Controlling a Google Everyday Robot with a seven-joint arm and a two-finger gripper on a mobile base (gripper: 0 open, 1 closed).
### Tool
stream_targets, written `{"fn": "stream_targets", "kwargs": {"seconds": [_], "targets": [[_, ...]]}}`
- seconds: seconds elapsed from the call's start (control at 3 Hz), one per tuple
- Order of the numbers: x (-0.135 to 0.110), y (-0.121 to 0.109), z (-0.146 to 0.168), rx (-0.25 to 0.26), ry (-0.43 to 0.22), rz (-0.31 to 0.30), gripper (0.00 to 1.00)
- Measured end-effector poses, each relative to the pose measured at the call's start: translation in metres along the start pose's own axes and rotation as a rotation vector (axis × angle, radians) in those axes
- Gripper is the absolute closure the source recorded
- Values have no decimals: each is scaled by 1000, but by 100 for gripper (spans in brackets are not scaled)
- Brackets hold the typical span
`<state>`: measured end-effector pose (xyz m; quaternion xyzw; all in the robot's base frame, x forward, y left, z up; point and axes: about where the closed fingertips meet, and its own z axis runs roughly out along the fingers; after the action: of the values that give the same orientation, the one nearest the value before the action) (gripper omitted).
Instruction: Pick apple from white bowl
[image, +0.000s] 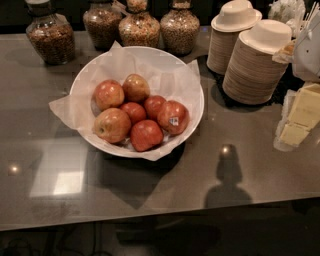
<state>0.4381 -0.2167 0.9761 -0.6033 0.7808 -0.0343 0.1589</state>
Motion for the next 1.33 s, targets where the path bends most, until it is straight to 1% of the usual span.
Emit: {"fn": "stream_targets", "kwargs": {"seconds": [0.67, 1.0, 1.33], "targets": [[-5, -1, -1, 8, -10, -12, 0], [-29, -3, 7, -18, -64, -68, 0], [-29, -3, 7, -17, -65, -68, 0]]}}
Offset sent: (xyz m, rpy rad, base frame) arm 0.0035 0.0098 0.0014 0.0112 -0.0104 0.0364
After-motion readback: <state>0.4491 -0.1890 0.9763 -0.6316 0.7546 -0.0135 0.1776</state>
